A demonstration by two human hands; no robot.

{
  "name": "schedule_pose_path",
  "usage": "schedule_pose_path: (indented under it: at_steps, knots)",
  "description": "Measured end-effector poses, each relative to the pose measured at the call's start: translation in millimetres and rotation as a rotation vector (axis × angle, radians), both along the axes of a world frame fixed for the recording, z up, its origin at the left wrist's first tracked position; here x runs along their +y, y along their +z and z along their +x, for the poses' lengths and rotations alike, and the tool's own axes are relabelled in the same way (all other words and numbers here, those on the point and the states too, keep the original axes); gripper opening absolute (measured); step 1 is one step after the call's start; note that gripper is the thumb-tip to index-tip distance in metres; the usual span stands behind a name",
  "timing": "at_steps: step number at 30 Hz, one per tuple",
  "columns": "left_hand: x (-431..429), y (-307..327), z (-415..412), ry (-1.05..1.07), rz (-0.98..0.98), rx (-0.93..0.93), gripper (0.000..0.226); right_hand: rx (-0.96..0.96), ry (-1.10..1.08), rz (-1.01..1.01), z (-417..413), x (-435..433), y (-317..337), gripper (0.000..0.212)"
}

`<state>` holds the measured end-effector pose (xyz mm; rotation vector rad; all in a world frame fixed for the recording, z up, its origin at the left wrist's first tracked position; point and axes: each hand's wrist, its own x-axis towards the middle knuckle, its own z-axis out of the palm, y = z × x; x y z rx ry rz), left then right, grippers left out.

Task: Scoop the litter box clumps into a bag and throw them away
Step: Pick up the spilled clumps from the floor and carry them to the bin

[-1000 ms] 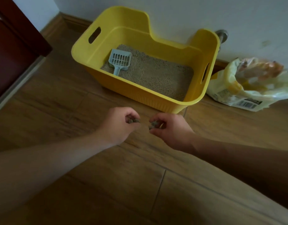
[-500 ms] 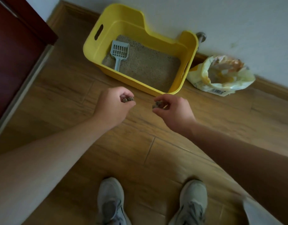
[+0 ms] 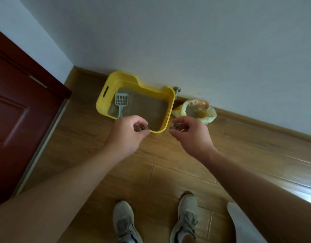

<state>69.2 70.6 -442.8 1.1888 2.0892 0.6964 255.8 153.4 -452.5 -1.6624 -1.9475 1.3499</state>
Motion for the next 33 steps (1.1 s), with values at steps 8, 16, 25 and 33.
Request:
schedule_pose_path:
  at_steps: [8, 16, 25, 33]
  knots:
    - [11, 167, 12, -0.120, 0.105, 0.062, 0.019, 0.101, -0.117, 0.061, 26, -2, 175, 0.029]
    - [6, 317, 32, -0.153, 0.193, 0.045, 0.016, 0.262, -0.246, 0.088, 50, -27, 327, 0.029]
    - [-4, 431, 58, -0.220, 0.268, 0.059, 0.021, 0.324, -0.330, 0.142, 68, -50, 446, 0.026]
    - [-21, 481, 65, -0.273, 0.283, 0.069, 0.018, 0.355, -0.464, 0.145, 89, -76, 497, 0.027]
